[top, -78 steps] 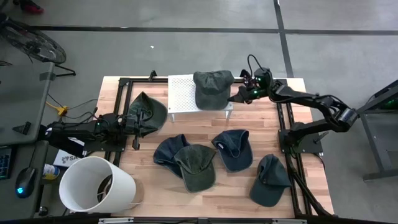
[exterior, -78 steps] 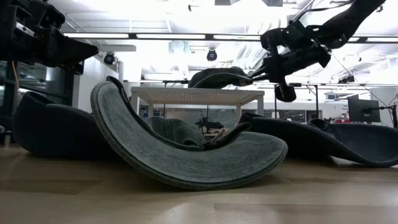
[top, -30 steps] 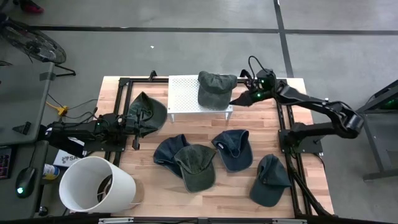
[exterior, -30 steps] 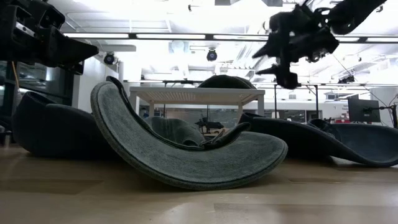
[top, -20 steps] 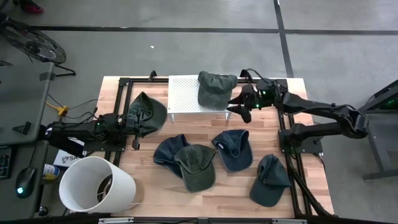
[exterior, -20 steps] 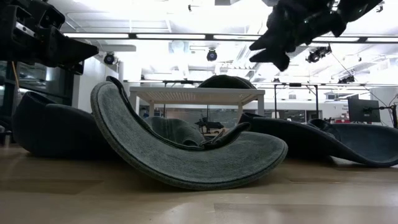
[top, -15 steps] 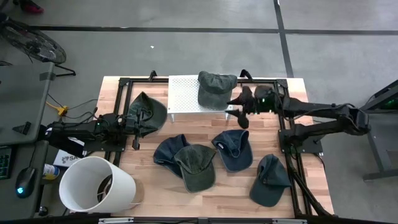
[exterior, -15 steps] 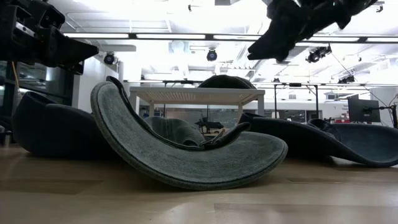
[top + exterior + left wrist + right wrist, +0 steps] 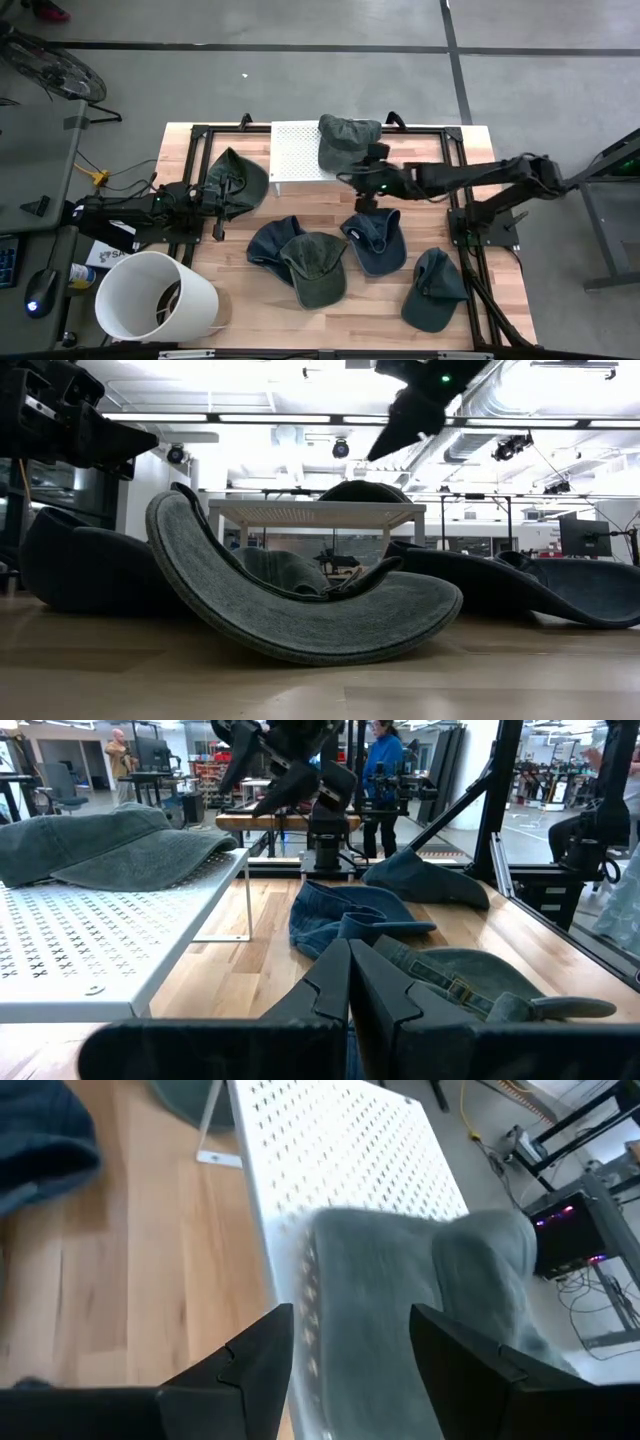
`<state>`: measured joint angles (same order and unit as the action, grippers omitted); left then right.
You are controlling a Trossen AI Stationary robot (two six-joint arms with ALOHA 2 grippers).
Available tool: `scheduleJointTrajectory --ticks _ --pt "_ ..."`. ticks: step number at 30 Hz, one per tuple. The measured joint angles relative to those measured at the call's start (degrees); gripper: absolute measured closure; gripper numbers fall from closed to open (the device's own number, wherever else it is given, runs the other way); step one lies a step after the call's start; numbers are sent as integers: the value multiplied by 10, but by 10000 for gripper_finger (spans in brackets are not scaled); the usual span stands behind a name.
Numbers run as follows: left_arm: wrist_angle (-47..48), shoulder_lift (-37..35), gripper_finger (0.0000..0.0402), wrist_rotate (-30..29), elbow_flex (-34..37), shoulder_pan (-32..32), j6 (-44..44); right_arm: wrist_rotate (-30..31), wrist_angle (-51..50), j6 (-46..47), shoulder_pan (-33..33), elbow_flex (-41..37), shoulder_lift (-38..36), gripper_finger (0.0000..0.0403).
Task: Pick & Place hat
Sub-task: Put the top right gray cap on the shelf
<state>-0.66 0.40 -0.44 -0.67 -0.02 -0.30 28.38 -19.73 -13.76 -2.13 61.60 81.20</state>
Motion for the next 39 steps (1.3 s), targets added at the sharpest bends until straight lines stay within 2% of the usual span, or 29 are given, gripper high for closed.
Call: scheduleJointTrajectory --ticks 8,15,25,30,39 --pt "0 0 396 0 0 0 0 56 -11 -1 16 32 80 208" --pt "0 0 396 0 0 0 0 136 -12 -2 15 33 98 208" --pt "0 0 396 0 0 0 0 140 -36 23 5 33 98 217" --pt "0 0 396 0 0 0 0 140 -36 36 5 33 98 261" --pt "0 0 396 0 0 0 0 146 -34 57 6 33 95 385"
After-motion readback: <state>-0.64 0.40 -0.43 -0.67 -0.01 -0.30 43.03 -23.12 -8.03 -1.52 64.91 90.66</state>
